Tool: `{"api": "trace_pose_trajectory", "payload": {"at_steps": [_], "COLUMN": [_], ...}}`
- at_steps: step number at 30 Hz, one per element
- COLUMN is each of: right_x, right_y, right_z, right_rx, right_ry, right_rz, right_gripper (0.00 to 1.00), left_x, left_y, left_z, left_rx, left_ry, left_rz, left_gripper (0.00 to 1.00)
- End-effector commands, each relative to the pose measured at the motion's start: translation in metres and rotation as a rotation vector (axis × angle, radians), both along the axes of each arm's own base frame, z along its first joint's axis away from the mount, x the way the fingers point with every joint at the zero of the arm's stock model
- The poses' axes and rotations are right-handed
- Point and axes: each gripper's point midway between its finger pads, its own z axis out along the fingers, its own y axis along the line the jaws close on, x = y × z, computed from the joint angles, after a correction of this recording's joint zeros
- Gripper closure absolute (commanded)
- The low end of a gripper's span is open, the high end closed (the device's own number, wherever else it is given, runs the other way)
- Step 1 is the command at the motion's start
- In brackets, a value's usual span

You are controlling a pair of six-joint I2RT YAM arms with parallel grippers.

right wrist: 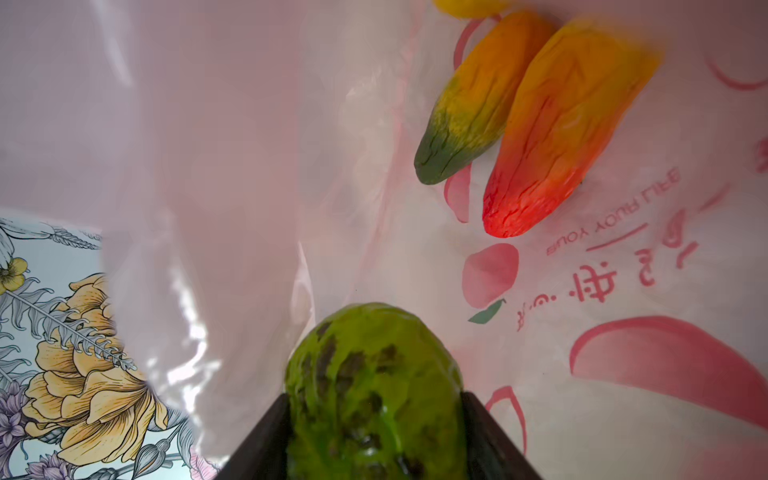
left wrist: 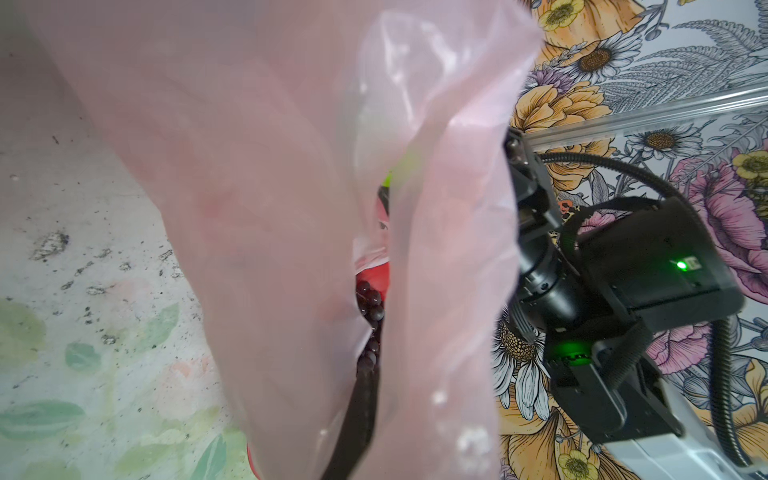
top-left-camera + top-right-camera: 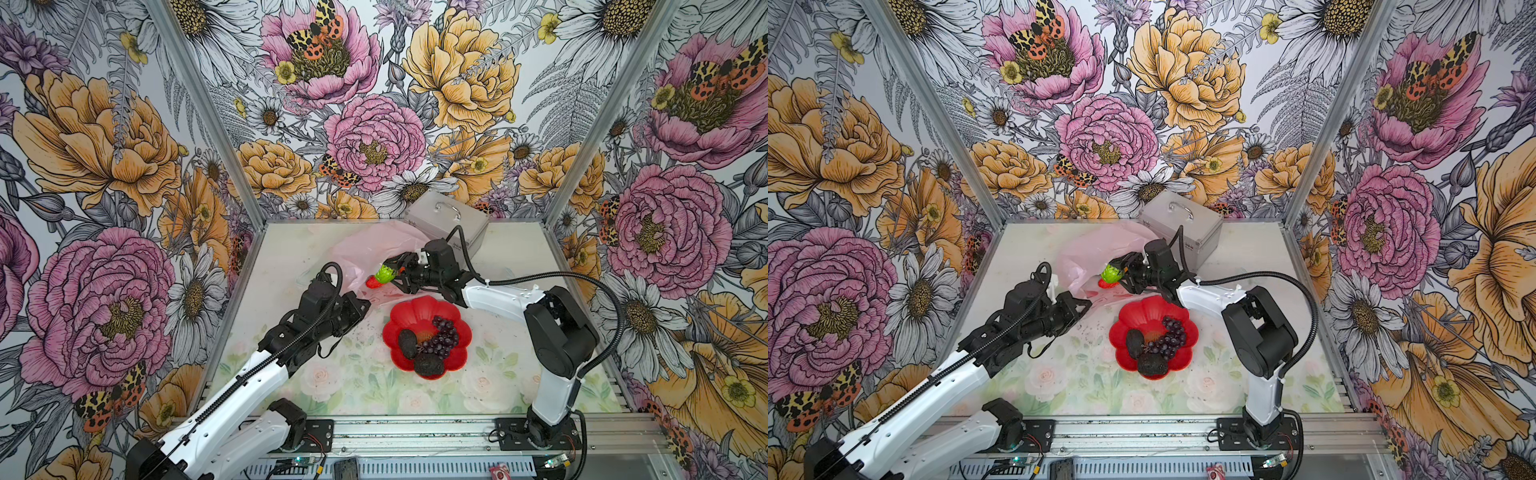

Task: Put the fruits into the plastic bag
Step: 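Lower the green mango into the pink bag held by the left gripper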

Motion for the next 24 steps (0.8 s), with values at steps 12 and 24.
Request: {"api": "trace_pose_trajectory", "payload": {"at_steps": [12,24], "right_x": [0.039,0.081], "right_y": [0.054,0.074], "right_z": [-0.011,-0.034], "right_rx": [0.054,0.103], "right_ry": [0.016,0.05], "right_rz": [0.049,-0.028], "right_gripper": [0.4,0.39], "left_x": [-0.002,0.005], "left_y": [-0.007,-0.005], "left_z": [0.007,0.01], "left_rx": [0.007,0.021], "left_ry": [-0.019,-0.029], "left_rz": [-0.057,-0.065], "left_gripper": [1.0,1.0]}}
